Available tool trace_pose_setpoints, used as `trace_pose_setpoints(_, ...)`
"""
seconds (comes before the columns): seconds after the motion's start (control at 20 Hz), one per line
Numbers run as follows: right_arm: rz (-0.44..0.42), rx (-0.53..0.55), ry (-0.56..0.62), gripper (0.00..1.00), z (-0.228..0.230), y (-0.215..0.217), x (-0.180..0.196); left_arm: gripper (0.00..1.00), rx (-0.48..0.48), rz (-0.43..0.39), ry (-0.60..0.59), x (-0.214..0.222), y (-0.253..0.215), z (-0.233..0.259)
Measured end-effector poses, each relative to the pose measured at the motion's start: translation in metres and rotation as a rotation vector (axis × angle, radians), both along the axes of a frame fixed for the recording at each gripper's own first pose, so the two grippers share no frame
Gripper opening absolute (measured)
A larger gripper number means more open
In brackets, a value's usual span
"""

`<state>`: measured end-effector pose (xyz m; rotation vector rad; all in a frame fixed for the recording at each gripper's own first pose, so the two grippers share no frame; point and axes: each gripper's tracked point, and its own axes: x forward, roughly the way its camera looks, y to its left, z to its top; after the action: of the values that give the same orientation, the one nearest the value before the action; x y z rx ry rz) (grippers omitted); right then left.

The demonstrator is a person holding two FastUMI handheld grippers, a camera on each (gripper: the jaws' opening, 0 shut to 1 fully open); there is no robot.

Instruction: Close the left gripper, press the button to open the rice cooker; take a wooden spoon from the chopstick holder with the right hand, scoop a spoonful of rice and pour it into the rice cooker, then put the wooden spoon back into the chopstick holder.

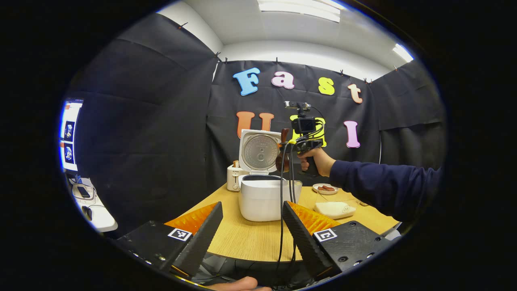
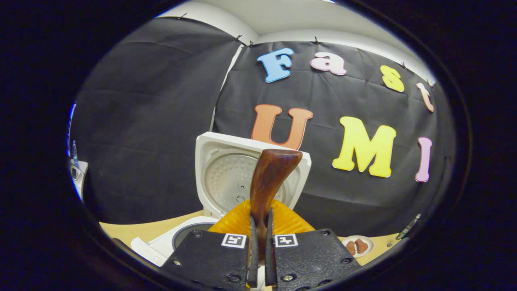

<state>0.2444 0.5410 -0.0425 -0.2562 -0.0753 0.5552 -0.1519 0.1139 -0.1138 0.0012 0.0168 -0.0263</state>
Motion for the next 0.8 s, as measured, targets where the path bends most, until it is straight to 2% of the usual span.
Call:
trace_pose_setpoints(0.45,-0.062,0.145,0.017,0.12,0.048,-0.133,-0.011,0.94,-0.026,-0.017,-0.03,0.005,-0.034,0.018)
trace_pose_setpoints(0.8,-0.148,0.267,0.022,0.12,0.081,-0.278,-0.016,0.94,-0.001,-0.06,-0.059,0.013,-0.077,0.034)
